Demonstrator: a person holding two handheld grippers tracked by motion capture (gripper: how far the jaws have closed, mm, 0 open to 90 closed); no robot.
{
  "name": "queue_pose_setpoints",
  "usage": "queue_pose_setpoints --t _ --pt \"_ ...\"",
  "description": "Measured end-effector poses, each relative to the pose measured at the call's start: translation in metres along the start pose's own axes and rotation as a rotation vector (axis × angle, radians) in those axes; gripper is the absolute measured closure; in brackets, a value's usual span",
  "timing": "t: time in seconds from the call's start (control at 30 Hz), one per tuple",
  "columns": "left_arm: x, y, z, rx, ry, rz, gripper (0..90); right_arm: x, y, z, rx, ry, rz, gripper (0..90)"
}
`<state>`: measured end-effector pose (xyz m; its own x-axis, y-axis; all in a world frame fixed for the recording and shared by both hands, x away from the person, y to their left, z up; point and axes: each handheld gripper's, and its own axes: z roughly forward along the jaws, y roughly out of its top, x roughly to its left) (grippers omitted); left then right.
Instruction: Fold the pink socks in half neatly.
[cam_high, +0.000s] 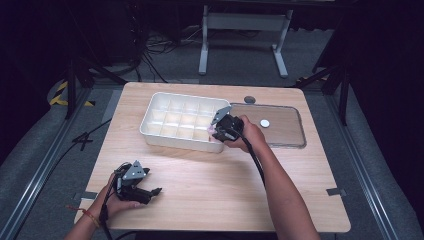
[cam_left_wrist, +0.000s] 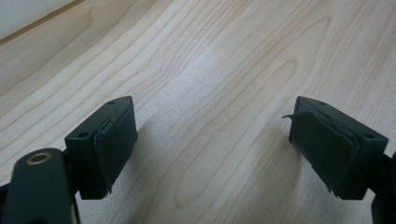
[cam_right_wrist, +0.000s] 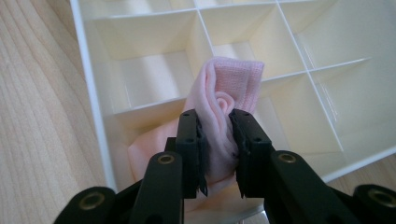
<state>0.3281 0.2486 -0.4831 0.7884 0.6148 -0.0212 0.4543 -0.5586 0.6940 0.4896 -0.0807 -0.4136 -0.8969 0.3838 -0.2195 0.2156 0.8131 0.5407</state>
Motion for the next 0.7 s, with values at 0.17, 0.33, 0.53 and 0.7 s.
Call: queue_pose_setpoints --t 0.17,0.33,0.53,0.7 --pt "-0.0001 0.0002 0.0001 0.001 0.002 -0.001 15.4 0.0027 0.0027 0.003 0.039 -0.011 -0.036 75.1" --pt "0.0003 0.0005 0.0003 0.002 0.002 0.004 15.4 0.0038 0.0037 0.0049 0.061 -0.014 -0.054 75.2" --pt "0.0 0.0005 0.0003 0.001 0.004 0.001 15.4 0.0026 0.0024 0.0086 0.083 0.002 -0.04 75.3" --pt "0.0001 0.0005 0.0004 0.001 0.003 0.001 15.5 0.0001 0.0029 0.009 0.091 0.02 -0.032 75.3"
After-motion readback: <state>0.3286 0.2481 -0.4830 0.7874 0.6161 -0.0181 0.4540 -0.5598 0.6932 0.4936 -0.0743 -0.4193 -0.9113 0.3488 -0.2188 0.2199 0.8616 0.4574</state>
